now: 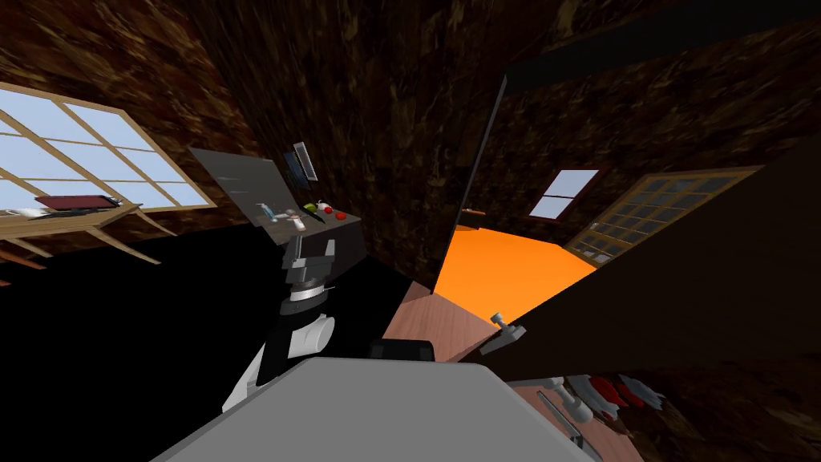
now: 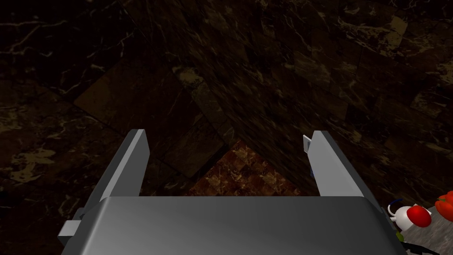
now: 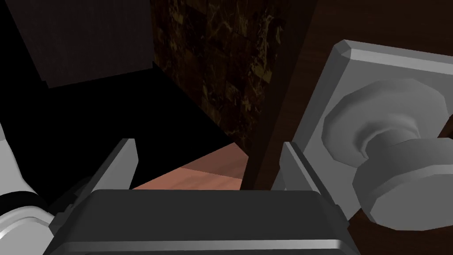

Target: Pull the door open

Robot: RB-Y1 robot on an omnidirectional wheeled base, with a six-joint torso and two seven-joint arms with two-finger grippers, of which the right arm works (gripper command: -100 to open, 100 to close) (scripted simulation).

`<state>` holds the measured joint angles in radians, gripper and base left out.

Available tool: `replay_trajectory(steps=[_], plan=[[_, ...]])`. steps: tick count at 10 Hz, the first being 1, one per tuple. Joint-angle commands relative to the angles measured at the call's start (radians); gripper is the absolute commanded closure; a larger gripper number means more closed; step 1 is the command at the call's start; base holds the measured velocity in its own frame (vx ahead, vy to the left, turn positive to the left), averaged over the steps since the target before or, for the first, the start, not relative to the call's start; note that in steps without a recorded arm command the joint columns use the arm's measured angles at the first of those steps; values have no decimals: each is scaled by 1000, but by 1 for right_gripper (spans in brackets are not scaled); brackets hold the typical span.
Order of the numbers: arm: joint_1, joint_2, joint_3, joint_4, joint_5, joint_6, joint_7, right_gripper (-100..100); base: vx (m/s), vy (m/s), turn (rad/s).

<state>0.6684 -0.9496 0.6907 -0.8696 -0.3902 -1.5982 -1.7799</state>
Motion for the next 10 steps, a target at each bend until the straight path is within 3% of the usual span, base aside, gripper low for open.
replay_trajectory(steps=[1, 4, 10], plan=[[13, -2, -9, -14, -23, -31, -17, -100, -41, -75, -65], [22, 5, -14, -11, -42, -86, -37, -100, -81, -128, -63], [27, 9, -18, -9, -56, -139, -50, -100, -115, -152, -59]])
